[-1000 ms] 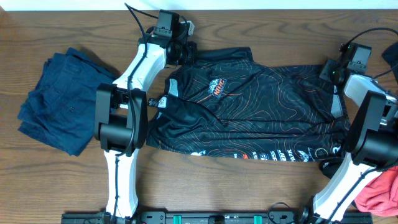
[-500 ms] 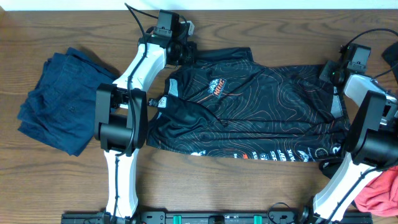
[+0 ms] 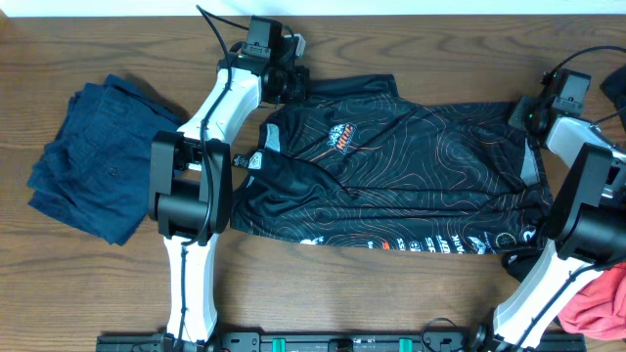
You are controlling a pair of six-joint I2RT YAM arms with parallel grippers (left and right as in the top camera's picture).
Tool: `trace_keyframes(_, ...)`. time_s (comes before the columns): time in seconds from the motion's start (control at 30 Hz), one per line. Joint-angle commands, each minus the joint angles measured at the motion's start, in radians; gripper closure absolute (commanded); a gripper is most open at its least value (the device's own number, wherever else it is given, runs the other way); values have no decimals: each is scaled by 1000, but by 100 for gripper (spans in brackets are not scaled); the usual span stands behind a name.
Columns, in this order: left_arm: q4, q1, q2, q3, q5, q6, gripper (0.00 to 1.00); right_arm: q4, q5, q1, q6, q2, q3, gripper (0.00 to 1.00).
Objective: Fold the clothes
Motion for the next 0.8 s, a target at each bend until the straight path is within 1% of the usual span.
trace_keyframes(0.0, -7, 2, -2, -5, -11, 3, 94, 0, -6, -3, 4, -33, 6, 99)
trace_keyframes(0.23, -10, 2, -2, -5, -11, 3, 94, 4, -6, -3, 3, -72, 6, 99)
trace_keyframes(0.27, -10, 2, -2, -5, -11, 3, 94, 16, -6, -3, 3, -72, 6, 94)
trace_keyframes(0.3, -10, 2, -2, -5, -11, 3, 94, 26, -6, -3, 3, -72, 6, 78)
trace_keyframes(0.33, -10, 2, -2, -5, -11, 3, 94, 26, -6, -3, 3, -71, 6, 67)
trace_keyframes(0.43, -10, 2, -2, -5, -11, 3, 94, 26, -6, -3, 3, -67, 6, 68)
trace_keyframes(0.77, -10, 2, -2, -5, -11, 2, 94, 38, -19, 13, 3, 3, 6, 65)
